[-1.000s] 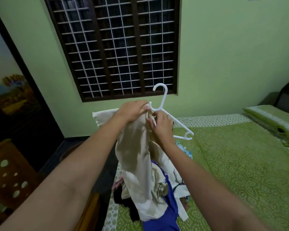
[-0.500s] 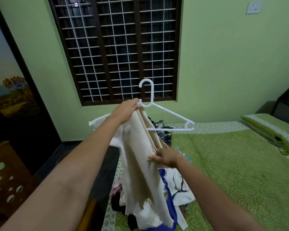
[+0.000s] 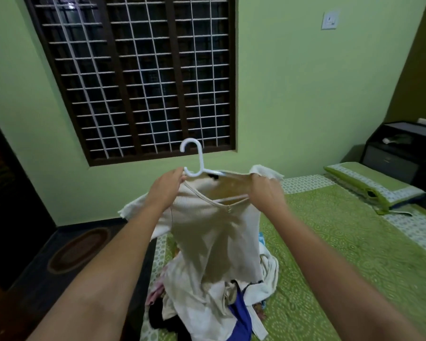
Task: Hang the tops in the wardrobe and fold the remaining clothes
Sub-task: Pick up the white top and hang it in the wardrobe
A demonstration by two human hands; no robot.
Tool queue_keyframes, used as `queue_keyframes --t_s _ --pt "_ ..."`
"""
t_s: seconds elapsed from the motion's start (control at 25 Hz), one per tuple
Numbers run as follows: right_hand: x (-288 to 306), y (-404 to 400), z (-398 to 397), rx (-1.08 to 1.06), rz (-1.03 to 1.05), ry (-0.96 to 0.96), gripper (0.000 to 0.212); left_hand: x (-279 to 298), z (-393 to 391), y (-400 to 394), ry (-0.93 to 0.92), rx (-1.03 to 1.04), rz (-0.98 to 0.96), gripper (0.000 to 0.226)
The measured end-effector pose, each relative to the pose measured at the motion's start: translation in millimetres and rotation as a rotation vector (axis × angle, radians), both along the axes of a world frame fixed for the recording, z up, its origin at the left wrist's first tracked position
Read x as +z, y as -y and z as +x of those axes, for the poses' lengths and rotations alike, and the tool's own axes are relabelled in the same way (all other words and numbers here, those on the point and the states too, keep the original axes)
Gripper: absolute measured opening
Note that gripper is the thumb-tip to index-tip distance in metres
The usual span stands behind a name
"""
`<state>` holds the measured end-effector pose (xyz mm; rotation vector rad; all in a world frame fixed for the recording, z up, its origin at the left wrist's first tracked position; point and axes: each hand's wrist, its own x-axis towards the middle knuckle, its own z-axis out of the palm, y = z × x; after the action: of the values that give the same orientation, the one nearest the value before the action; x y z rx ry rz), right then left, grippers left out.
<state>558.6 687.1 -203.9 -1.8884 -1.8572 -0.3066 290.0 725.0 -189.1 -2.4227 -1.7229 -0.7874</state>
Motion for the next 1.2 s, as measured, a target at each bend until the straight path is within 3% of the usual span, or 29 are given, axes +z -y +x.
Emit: queue_keyframes --t_s 0.12,0.16,0.24,0.32,0.48,0.8,1.0,1.12,1.2 --pt "-2 22 11 0.090 0.492 0.093 0.022 9 11 -10 0.219 -0.012 0.057 0.021" --pt "-2 26 20 0.092 0.558 0.119 0.022 12 15 -13 0.281 -0.046 0.061 0.019" --pt "9 33 41 0.026 0.443 0.033 0.022 20 24 -16 0.326 -0.138 0.061 0.018" --pt "22 40 63 -0.049 0.154 -0.071 0.036 28 36 -18 0.270 -0.229 0.058 0.024" --pt "42 75 91 -0.082 -0.247 -0.032 0.034 33 77 -17 0.172 -0.398 0.063 0.033" --pt "30 179 153 -0.241 -0.010 -0.301 0.029 27 224 38 0.134 -0.706 -0.074 0.030" --pt "19 274 248 -0.391 0.064 -0.283 0.015 25 319 88 0.128 -0.825 -0.104 0.033" --pt "26 329 300 -0.521 0.094 -0.335 0.022 22 366 115 0.018 -0.879 -0.095 0.036" --pt "32 365 333 -0.562 0.109 -0.317 0.025 22 413 147 0.060 -0.926 -0.109 0.034"
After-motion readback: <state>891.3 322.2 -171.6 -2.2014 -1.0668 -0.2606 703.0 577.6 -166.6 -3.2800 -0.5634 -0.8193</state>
